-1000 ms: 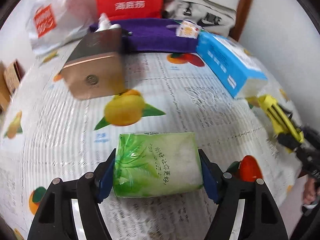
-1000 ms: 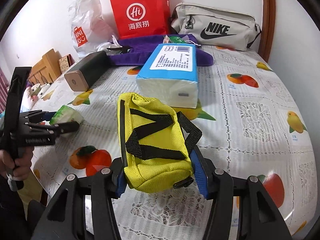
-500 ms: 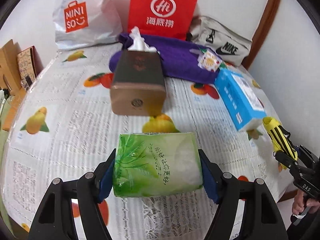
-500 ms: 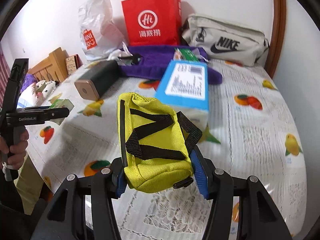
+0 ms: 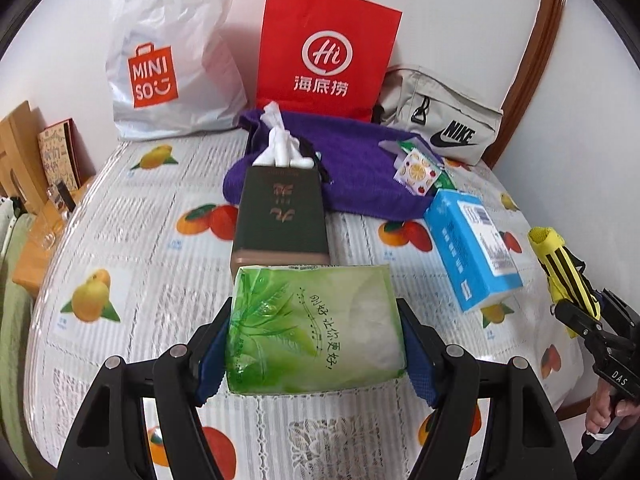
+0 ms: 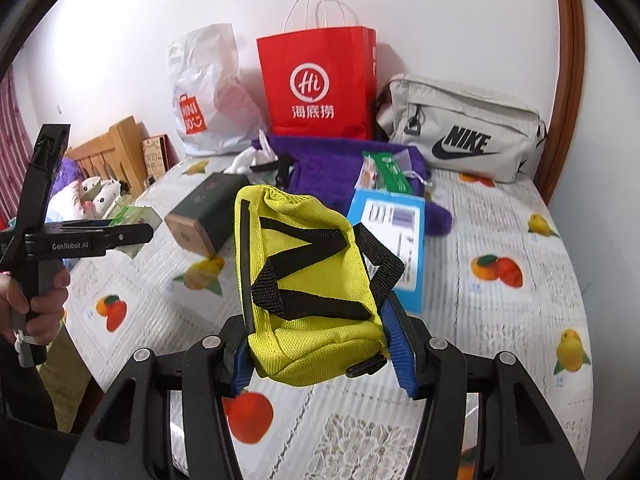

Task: Organize soft objects
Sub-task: 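Lift the yellow pouch and green tissue pack and carry both toward the purple towel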

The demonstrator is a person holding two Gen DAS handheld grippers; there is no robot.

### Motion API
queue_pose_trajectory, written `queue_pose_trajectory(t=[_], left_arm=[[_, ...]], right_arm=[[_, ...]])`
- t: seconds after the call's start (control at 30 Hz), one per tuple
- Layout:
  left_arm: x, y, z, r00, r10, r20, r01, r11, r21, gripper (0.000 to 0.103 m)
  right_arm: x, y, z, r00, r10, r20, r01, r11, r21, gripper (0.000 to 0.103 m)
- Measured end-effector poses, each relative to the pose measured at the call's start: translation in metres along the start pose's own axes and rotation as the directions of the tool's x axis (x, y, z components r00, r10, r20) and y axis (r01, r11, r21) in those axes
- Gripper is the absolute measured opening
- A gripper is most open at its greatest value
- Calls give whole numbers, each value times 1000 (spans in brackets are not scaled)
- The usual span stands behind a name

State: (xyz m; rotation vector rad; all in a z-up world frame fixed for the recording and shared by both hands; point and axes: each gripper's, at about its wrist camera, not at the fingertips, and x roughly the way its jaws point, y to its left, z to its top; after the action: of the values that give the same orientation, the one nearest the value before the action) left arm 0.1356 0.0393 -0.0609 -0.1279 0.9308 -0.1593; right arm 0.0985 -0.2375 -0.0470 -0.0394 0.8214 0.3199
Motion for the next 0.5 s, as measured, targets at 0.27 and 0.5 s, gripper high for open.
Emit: queue_pose_trajectory(t=[0.27,0.5], left_arm=[[-4,1,23,1000,11,26,-11,1000,-4,72],[-1,2,42,999,24,35,-24,1000,-5,72]], right_arm=[[4,-5,24,1000,-9,17,9,1000,17,55],[9,-11,41,999,-16,32,15,1000,22,55]])
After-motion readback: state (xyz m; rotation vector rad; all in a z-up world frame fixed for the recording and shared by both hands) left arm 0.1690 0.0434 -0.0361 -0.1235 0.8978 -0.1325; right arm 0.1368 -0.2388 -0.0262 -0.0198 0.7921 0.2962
